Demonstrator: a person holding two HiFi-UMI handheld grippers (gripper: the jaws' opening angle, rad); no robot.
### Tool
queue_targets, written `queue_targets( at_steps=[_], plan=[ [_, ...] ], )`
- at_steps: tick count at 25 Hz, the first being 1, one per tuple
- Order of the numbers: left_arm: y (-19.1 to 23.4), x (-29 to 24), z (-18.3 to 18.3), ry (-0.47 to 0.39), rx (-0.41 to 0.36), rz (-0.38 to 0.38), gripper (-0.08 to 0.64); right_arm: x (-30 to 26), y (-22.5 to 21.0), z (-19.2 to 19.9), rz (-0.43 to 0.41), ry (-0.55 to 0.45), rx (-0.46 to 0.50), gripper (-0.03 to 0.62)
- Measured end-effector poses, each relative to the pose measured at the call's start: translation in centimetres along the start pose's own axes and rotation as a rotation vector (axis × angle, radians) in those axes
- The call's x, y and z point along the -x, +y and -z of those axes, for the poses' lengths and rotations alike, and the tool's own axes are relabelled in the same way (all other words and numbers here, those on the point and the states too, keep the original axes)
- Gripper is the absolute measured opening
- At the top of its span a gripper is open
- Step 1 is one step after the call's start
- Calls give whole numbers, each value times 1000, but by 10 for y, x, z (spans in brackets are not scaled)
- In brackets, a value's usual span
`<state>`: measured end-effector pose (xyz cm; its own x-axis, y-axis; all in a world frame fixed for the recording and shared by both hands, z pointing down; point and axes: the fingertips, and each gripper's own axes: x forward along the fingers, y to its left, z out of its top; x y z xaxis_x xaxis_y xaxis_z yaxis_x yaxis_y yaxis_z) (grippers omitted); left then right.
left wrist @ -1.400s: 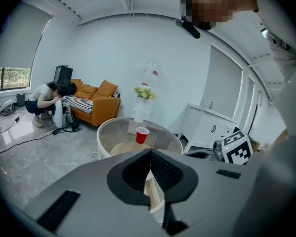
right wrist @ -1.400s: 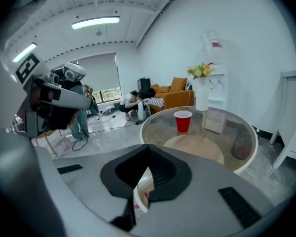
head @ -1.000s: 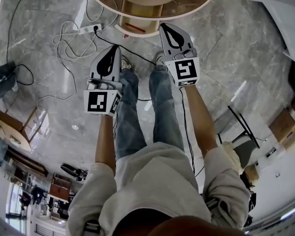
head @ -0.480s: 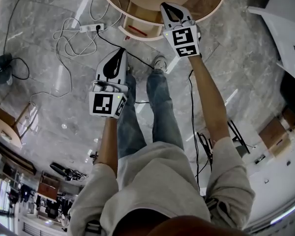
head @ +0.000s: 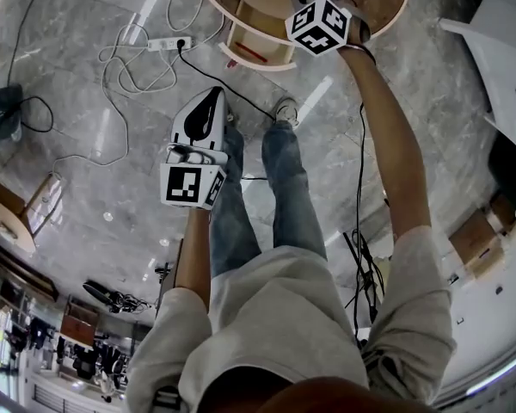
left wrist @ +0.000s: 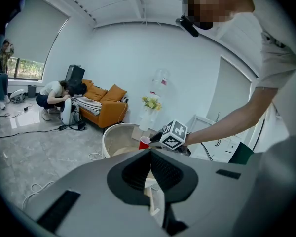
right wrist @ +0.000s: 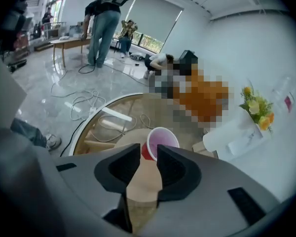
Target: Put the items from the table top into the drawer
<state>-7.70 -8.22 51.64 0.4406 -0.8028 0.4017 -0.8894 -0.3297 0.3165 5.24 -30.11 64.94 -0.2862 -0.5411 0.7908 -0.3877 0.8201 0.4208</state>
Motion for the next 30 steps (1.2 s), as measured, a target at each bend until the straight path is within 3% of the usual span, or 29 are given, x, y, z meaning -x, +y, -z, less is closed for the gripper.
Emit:
queue_targets(
  at_steps=[7,14,19,23,30],
  plan=[
    [15,6,-2,-13,9,-16,15,-19,3,7,-25,78,157,86],
    [25,11,1,-14,21,-34,15,-26,7,7,-23,91,160,35],
    [27,14,2,-16,22,-39,15,-10,12,-8,-7,8,51,34],
    [28,14,1,-23,29,-46,15,22,21,-30,14,-145,-86,34],
    [15,9,5,-18,16,-26,15,88,71,-35,14,-318,-232,34]
  ],
)
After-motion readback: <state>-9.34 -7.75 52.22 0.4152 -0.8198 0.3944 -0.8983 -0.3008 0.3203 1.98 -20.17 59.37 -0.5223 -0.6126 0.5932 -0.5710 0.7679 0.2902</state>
